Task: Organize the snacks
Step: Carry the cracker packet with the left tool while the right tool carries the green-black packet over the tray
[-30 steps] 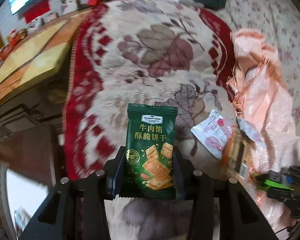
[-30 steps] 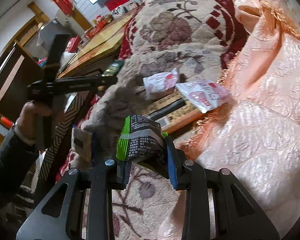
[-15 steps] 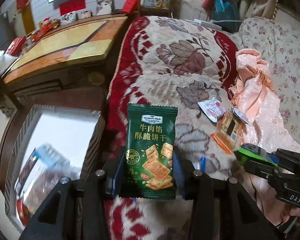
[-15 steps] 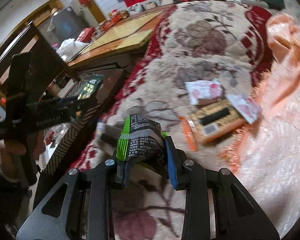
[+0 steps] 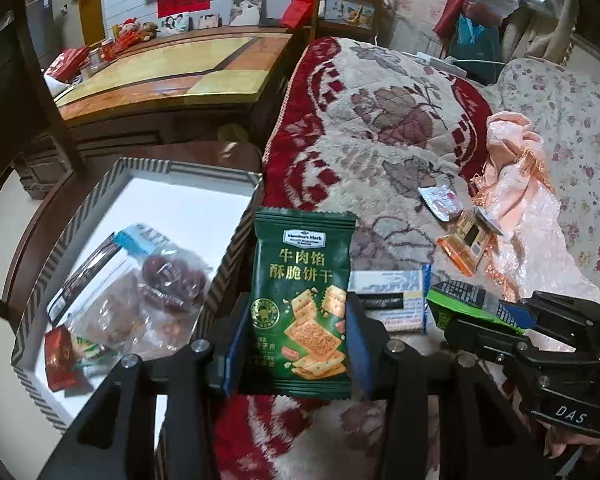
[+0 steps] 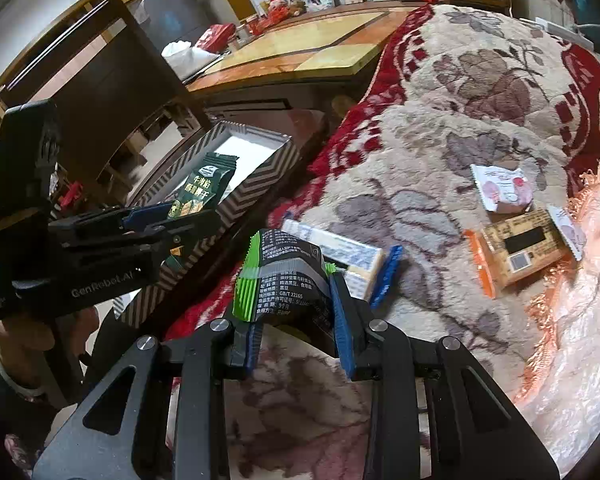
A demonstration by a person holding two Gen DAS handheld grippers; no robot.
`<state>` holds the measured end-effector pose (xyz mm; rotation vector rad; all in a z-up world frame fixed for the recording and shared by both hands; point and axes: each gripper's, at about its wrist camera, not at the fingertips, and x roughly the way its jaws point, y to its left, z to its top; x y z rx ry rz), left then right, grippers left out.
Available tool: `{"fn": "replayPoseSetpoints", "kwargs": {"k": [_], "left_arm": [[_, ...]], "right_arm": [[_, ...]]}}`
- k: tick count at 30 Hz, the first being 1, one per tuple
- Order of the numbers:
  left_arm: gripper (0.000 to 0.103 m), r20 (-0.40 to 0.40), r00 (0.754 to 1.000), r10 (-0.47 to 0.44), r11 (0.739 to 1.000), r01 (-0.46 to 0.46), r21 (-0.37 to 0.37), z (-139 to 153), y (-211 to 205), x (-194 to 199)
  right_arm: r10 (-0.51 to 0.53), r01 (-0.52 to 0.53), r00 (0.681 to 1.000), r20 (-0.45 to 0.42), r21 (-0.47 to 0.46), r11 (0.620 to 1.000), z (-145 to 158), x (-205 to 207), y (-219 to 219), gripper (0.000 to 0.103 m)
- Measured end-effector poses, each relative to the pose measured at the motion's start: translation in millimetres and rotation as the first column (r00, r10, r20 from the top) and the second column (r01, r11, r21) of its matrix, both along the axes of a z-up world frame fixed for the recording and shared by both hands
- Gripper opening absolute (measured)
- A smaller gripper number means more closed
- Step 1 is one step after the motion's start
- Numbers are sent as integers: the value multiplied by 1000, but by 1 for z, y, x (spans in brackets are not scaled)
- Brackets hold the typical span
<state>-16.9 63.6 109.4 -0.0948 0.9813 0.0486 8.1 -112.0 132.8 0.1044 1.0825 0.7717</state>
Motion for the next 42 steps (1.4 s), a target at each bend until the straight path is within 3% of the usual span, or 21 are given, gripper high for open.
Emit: {"fn": "replayPoseSetpoints", "kwargs": {"k": [15, 42], "left_arm": [[47, -10, 1000, 29, 999, -29, -22, -7, 7, -26], [47, 22, 999, 36, 999, -36, -34, 6, 8, -47]], "right_arm": [[7, -7, 1000, 2, -24, 1000, 5, -13, 10, 29], [-5, 7, 999, 53, -38, 999, 24, -32, 9, 29]]}}
